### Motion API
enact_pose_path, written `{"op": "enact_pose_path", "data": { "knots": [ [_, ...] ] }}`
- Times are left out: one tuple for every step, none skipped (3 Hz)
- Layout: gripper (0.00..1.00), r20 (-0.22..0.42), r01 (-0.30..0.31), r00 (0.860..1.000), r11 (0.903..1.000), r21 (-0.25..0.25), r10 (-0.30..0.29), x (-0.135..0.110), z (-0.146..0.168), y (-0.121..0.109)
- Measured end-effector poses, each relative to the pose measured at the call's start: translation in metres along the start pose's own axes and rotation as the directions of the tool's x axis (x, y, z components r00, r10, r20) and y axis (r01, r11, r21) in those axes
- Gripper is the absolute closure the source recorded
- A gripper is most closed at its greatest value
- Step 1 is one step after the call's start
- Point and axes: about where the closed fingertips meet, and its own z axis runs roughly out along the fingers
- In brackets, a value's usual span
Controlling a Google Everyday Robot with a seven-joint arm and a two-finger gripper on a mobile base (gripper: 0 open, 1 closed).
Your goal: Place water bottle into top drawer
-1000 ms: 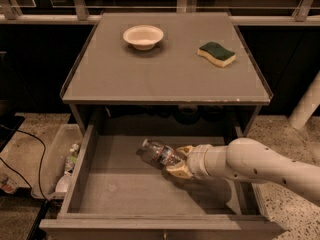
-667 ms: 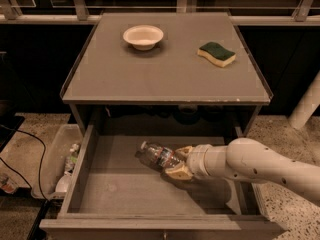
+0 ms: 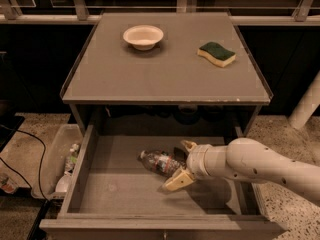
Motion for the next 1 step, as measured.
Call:
{"op": "enact_pose_path", "data": {
  "knots": [
    [0.00, 0.000, 0.000, 1.000, 1.0000, 0.000, 0.000, 0.0000, 0.0000, 0.0000]
  ]
}}
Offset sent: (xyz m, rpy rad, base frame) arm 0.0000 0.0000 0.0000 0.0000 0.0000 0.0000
